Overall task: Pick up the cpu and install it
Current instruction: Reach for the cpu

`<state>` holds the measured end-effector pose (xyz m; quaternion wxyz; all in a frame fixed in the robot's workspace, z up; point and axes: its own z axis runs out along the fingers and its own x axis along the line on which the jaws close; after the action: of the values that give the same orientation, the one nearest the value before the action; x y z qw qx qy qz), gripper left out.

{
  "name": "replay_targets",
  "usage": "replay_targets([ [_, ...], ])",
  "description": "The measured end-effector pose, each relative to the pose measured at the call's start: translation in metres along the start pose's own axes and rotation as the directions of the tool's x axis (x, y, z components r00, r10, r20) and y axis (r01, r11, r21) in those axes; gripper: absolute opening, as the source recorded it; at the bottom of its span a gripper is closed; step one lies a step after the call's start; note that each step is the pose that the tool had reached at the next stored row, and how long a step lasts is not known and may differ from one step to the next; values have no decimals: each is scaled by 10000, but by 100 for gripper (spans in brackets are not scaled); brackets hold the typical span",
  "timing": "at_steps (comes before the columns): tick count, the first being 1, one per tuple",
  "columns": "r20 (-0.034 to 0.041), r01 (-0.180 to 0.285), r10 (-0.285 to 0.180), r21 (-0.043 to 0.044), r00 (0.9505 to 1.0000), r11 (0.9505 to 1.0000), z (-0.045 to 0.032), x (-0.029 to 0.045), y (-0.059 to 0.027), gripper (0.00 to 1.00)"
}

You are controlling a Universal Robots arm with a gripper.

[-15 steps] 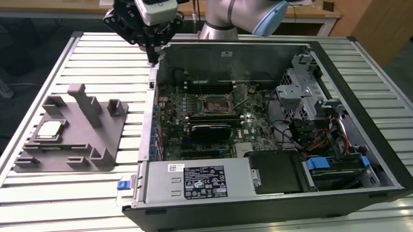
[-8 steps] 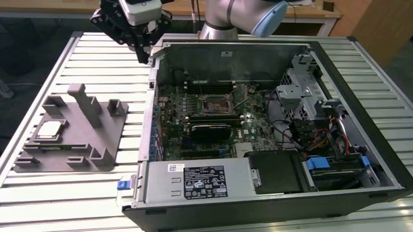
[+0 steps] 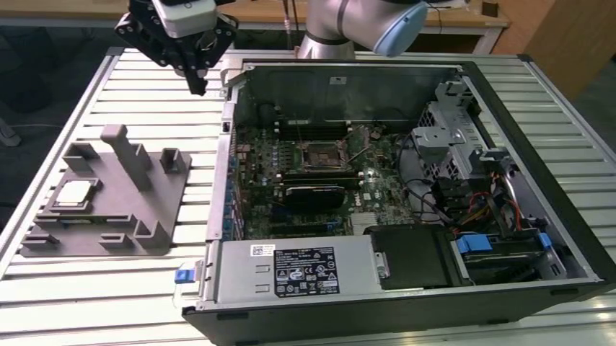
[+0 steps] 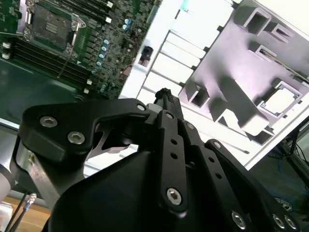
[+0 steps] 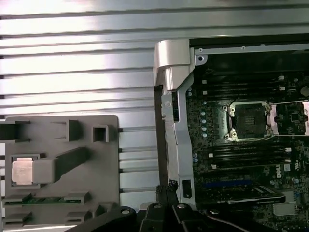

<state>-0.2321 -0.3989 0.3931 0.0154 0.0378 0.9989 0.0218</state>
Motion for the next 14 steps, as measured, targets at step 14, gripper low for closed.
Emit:
replay_targets([
  [14,2,-1,1,-1,10000,10000,-6,343,-26,11],
])
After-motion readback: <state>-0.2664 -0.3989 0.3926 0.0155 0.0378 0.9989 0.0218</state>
